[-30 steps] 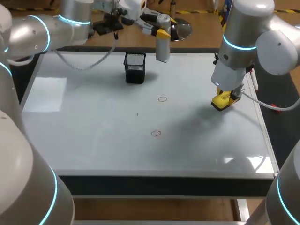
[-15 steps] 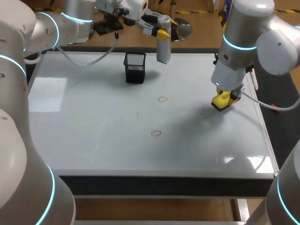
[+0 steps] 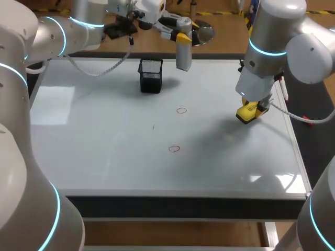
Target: Pick up the inspection probe, press it on each red-marked spot on the whiteboard one by one, put down the probe, pick up the eraser, and wipe off all the red marks.
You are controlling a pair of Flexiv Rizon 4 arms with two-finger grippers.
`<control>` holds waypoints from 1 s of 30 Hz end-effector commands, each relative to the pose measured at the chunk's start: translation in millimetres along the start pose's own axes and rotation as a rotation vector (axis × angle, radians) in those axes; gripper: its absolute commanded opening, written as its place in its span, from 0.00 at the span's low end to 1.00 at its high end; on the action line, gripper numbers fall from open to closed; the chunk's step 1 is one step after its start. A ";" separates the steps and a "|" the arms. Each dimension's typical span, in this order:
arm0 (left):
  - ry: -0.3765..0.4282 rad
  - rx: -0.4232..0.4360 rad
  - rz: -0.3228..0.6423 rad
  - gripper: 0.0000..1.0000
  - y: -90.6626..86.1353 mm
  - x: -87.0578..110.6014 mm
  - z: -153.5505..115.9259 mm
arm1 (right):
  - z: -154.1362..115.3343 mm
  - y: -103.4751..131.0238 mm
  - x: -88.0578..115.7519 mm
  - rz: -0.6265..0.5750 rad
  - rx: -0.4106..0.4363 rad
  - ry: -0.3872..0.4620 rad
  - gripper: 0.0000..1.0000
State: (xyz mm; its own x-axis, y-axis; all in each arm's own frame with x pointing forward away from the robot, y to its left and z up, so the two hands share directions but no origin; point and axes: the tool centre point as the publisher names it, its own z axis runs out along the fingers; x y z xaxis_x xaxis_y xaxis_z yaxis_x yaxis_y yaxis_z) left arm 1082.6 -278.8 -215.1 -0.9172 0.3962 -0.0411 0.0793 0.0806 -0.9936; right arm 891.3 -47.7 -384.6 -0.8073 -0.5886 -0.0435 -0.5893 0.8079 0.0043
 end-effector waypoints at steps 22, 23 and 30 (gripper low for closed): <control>0.306 0.008 -0.001 0.00 2.9 -6.9 -2.2 | 7.9 117.3 -100.8 -0.471 0.047 0.061 0.00; 0.306 0.008 -0.001 0.00 2.9 -6.9 -2.2 | 9.3 121.7 -106.4 -0.488 0.046 0.057 0.00; 0.306 0.008 -0.001 0.00 2.9 -6.9 -2.2 | 19.8 146.0 -140.8 -0.592 0.040 0.052 0.00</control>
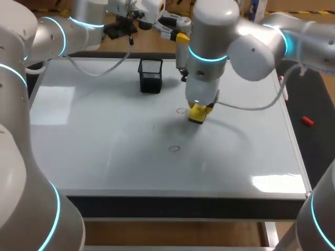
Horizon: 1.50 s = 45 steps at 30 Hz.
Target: Pick up the inspection probe, press it on each red-marked spot on the whiteboard one by one, put down the probe, pick up the eraser, and wipe off all the red marks.
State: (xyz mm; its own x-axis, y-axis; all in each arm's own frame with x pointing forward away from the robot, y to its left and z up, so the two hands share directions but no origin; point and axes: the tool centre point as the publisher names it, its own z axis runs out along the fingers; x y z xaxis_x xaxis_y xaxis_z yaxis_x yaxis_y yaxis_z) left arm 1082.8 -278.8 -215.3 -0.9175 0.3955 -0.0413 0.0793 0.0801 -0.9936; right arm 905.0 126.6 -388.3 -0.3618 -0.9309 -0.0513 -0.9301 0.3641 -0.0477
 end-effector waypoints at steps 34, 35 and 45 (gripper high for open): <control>0.307 0.008 -0.001 0.00 2.7 -6.8 -2.1 | 41.1 0.5 -76.6 -0.188 -0.039 0.064 0.00; 0.307 0.008 -0.001 0.00 2.7 -6.8 -2.1 | 41.8 0.1 -74.2 -0.183 -0.039 0.067 0.00; 0.307 0.008 -0.001 0.00 2.7 -6.8 -2.1 | 43.8 -10.0 -44.2 -0.102 -0.040 0.082 0.00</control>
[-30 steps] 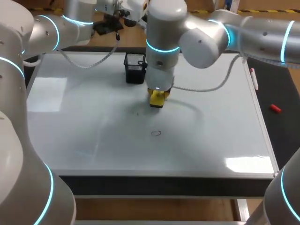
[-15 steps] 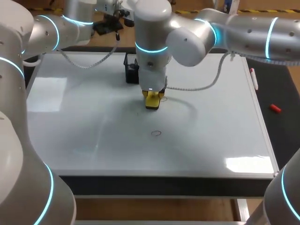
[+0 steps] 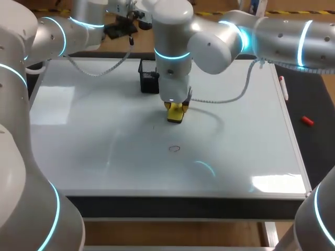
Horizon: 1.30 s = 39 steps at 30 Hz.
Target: Pick up the inspection probe, press it on each red-marked spot on the whiteboard one by one, put down the probe, pick up the eraser, and wipe off all the red marks.
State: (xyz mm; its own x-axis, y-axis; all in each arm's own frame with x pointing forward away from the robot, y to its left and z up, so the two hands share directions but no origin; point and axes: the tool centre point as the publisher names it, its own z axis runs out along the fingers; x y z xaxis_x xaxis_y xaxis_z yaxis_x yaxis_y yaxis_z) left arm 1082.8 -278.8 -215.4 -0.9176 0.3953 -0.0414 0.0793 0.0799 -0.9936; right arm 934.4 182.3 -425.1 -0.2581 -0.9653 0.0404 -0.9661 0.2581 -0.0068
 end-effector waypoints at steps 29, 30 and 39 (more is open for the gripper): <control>0.307 0.007 -0.001 0.00 2.6 -6.7 -2.1 | -39.4 -35.0 119.7 0.279 0.047 -0.049 0.00; 0.307 0.007 -0.001 0.00 2.6 -6.7 -2.1 | -40.0 -37.5 129.7 0.310 0.046 -0.054 0.00; 0.307 0.007 -0.001 0.00 2.6 -6.7 -2.1 | -39.6 -43.2 183.9 0.463 0.047 -0.045 0.00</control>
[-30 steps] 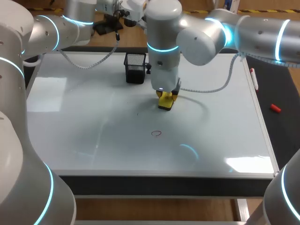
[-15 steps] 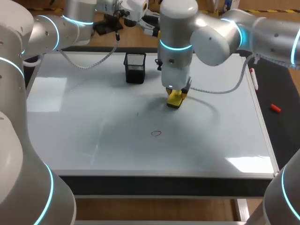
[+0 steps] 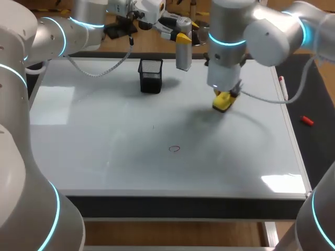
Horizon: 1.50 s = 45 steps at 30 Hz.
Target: Pick up the inspection probe, press it on each red-marked spot on the whiteboard one by one, put down the probe, pick up the eraser, and wipe off all the red marks.
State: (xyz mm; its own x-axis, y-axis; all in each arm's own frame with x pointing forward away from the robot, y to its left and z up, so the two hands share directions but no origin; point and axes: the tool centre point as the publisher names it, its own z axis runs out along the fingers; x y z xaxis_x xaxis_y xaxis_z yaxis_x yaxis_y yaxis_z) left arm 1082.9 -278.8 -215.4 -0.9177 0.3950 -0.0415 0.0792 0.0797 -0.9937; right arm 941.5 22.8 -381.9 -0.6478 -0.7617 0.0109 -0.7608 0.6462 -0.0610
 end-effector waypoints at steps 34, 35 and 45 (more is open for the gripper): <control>0.307 0.007 -0.001 0.00 2.6 -6.7 -2.1 | 8.8 -28.8 74.6 0.194 -0.005 0.004 0.00; 0.307 0.007 -0.001 0.00 2.6 -6.7 -2.1 | 8.8 -28.8 74.6 0.194 -0.005 0.004 0.00; 0.320 0.002 0.003 0.00 3.3 -0.8 -0.6 | 8.8 -28.8 74.6 0.194 -0.005 0.004 0.00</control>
State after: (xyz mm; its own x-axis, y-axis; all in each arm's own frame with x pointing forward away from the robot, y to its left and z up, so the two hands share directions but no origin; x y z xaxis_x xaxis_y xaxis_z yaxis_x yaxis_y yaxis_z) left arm 1080.8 -278.8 -216.3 -0.9152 0.4007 -0.0428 0.0816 0.0804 -0.9934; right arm 915.5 -52.5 -388.8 -0.7834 -0.6216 0.0026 -0.6207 0.7821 -0.0548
